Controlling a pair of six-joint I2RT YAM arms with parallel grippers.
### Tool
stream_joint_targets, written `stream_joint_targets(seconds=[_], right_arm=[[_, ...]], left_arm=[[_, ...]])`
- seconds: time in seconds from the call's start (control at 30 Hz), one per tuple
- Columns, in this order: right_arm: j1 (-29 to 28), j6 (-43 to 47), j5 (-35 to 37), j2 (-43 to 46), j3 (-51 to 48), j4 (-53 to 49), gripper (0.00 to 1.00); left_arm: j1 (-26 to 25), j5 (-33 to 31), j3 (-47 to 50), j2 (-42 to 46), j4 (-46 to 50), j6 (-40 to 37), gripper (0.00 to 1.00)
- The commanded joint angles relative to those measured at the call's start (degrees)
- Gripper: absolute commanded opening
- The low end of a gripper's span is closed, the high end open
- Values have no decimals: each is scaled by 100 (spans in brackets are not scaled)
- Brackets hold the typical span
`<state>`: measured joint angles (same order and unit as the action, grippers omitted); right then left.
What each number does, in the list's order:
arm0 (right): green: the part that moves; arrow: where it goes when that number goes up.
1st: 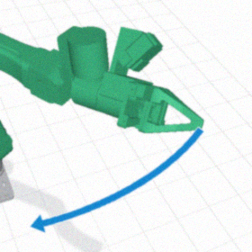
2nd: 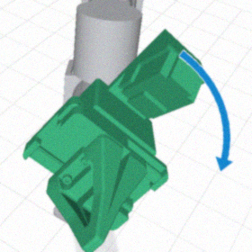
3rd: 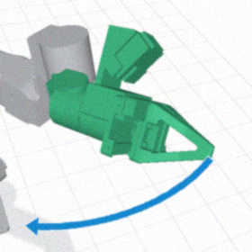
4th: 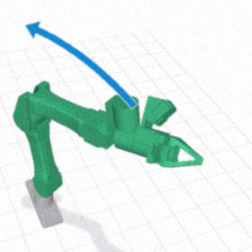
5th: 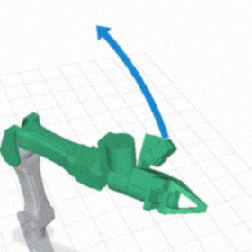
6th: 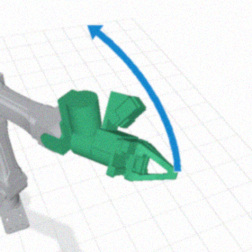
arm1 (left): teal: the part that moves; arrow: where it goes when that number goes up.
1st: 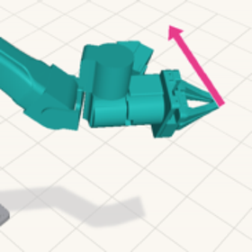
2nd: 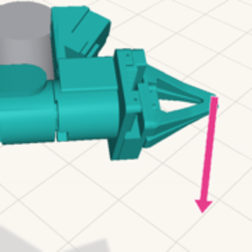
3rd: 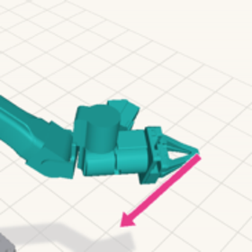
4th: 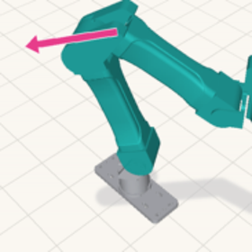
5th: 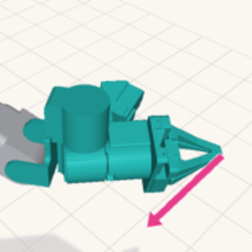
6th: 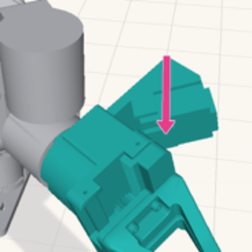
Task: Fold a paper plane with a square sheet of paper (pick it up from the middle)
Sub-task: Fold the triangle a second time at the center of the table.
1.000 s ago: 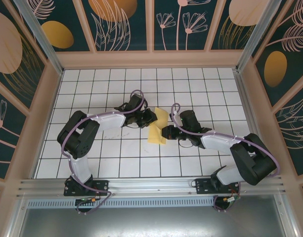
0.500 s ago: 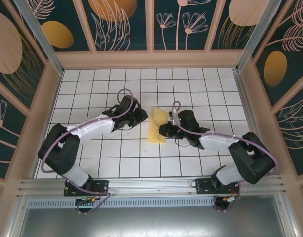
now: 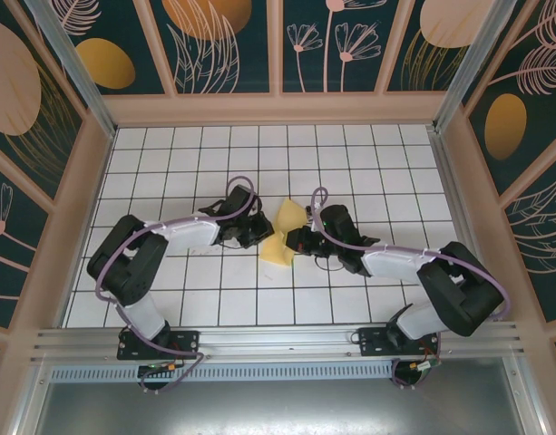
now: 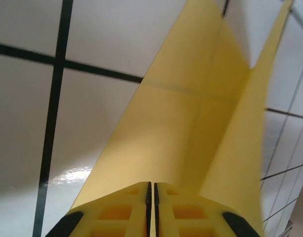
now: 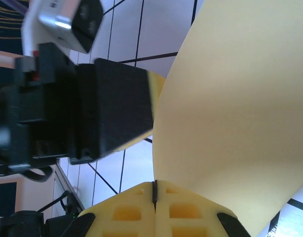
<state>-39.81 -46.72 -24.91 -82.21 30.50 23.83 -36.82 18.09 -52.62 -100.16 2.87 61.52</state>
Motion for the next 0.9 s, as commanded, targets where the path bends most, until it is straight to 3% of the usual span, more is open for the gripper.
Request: stream_joint_targets(seconds=[0.0, 0.23, 0.57, 0.87], right_arm=[[-26, 3, 39, -147, 192, 109, 1], [115, 215, 130, -175, 241, -288, 1], [794, 1126, -695, -633, 534, -965, 3], [817, 2002, -877, -1280, 1226, -1753, 4]], left_arm=[[-87, 329, -143, -341, -37, -147, 13], [-93, -17, -90, -583, 202, -209, 10], [-97, -126, -49, -614, 241, -297, 10], [-95, -134, -126, -627, 299, -417, 10]])
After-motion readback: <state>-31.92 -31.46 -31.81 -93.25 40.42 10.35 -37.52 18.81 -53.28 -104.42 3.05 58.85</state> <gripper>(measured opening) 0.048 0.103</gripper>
